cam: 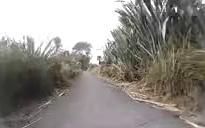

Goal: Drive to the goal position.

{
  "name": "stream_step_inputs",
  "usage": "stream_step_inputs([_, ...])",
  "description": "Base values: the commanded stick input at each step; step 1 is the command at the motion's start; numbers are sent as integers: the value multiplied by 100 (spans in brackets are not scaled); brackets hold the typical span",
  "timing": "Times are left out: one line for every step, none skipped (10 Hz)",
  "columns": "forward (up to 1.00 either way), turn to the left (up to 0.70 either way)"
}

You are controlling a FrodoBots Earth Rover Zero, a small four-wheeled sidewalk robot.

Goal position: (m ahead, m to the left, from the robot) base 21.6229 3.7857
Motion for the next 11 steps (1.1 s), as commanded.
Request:
stream_step_inputs([100, 0])
stream_step_inputs([100, 0])
stream_step_inputs([100, 0])
stream_step_inputs([100, 0])
stream_step_inputs([100, 0])
stream_step_inputs([100, 0])
stream_step_inputs([100, 0])
stream_step_inputs([100, 0])
stream_step_inputs([100, 0])
stream_step_inputs([100, 0])
stream_step_inputs([100, 0])
